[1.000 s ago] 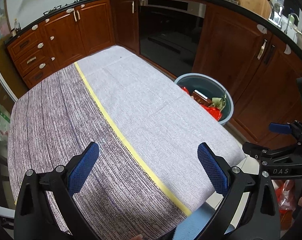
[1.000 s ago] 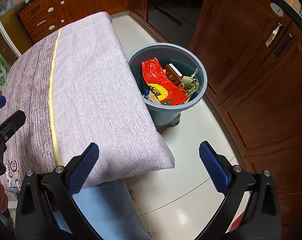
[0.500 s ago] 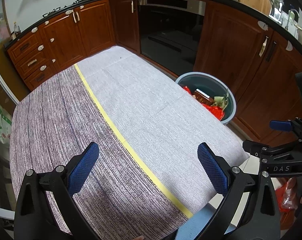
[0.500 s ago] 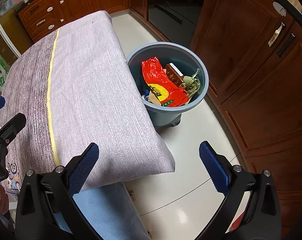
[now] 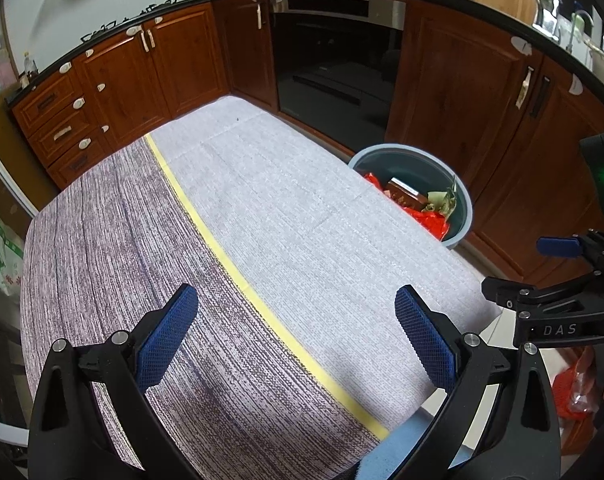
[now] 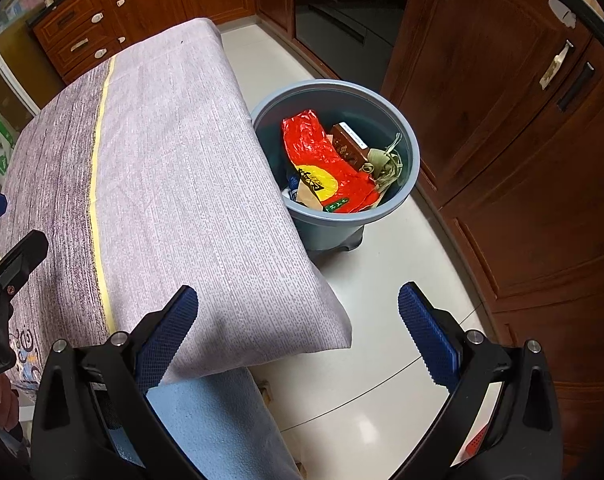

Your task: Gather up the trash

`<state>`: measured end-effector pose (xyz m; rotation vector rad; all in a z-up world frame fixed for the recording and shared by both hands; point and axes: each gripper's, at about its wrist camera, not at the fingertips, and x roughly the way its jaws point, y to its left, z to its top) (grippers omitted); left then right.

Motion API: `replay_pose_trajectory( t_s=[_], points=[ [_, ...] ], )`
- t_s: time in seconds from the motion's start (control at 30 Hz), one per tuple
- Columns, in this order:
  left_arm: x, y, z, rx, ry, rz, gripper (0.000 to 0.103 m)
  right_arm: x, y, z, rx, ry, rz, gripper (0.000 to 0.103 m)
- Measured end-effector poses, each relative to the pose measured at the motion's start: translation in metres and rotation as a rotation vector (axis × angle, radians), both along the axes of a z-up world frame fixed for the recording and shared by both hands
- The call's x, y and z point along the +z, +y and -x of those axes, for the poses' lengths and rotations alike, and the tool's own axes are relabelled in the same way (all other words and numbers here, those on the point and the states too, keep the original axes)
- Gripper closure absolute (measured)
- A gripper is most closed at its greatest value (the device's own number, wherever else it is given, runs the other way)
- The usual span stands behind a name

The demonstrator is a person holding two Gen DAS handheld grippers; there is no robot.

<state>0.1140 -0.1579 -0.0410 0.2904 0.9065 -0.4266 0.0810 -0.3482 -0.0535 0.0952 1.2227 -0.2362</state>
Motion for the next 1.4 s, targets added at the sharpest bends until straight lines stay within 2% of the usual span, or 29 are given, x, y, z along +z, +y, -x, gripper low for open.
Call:
replay_pose_trajectory(
  t_s=[1.4],
  points=[
    [-0.021, -0.006, -0.009, 0.02, 0.044, -0.06, 0.004, -0.014, 0.0, -0.011, 0.017, 0.029, -0.012, 0.007]
  ],
)
